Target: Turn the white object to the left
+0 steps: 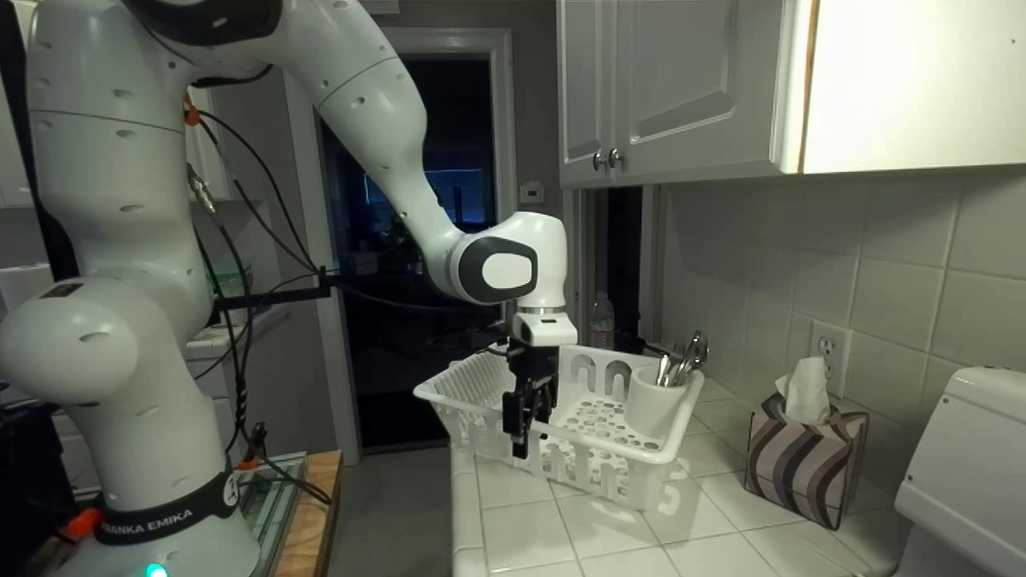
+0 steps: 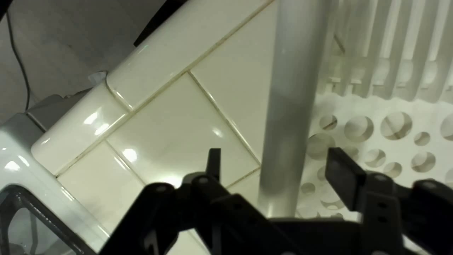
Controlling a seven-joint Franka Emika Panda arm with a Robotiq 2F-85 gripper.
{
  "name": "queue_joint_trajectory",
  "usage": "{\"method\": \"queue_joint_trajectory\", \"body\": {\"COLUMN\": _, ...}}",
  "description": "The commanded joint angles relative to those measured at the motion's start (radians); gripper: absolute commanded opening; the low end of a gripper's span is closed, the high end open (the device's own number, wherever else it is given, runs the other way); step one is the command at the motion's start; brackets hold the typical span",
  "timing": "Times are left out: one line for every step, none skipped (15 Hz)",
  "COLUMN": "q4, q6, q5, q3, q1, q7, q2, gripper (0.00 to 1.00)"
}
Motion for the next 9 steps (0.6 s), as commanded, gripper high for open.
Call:
{"method": "queue_joint_trajectory", "body": {"q4": -0.018, "q6": 0.0, "q5": 0.061, "q3": 0.012, "q1": 0.01, "q7": 0.011, "q2": -0.015, "gripper": 0.45}}
{"method": "queue_joint_trajectory", "body": {"q4": -0.018, "q6": 0.0, "q5": 0.071, "q3": 0.014, "q1": 0.012, "q7": 0.013, "q2": -0.014, "gripper": 0.39}}
{"method": "queue_joint_trajectory", "body": {"q4": -0.02, "q6": 0.004, "q5": 0.071, "q3": 0.014, "q1": 0.014, "q7": 0.018, "q2": -0.015, "gripper": 0.33}}
{"method": "queue_joint_trajectory", "body": {"q4": -0.02, "q6": 0.005, "q5": 0.07, "q3": 0.015, "q1": 0.016, "q7": 0.019, "q2": -0.015, "gripper": 0.25}}
{"method": "queue_joint_trajectory", "body": {"q4": -0.02, "q6": 0.006, "q5": 0.065, "q3": 0.014, "q1": 0.016, "q7": 0.017, "q2": -0.016, "gripper": 0.19}}
{"method": "queue_joint_trajectory", "body": {"q4": -0.02, "q6": 0.006, "q5": 0.047, "q3": 0.011, "q1": 0.016, "q7": 0.018, "q2": -0.018, "gripper": 0.11}}
{"method": "queue_joint_trajectory", "body": {"q4": -0.019, "q6": 0.012, "q5": 0.035, "q3": 0.009, "q1": 0.016, "q7": 0.016, "q2": -0.02, "gripper": 0.05}}
{"method": "queue_joint_trajectory", "body": {"q4": -0.019, "q6": 0.017, "q5": 0.008, "q3": 0.006, "q1": 0.018, "q7": 0.012, "q2": -0.021, "gripper": 0.0}}
{"method": "queue_joint_trajectory", "body": {"q4": -0.017, "q6": 0.015, "q5": -0.009, "q3": 0.004, "q1": 0.019, "q7": 0.004, "q2": -0.021, "gripper": 0.0}}
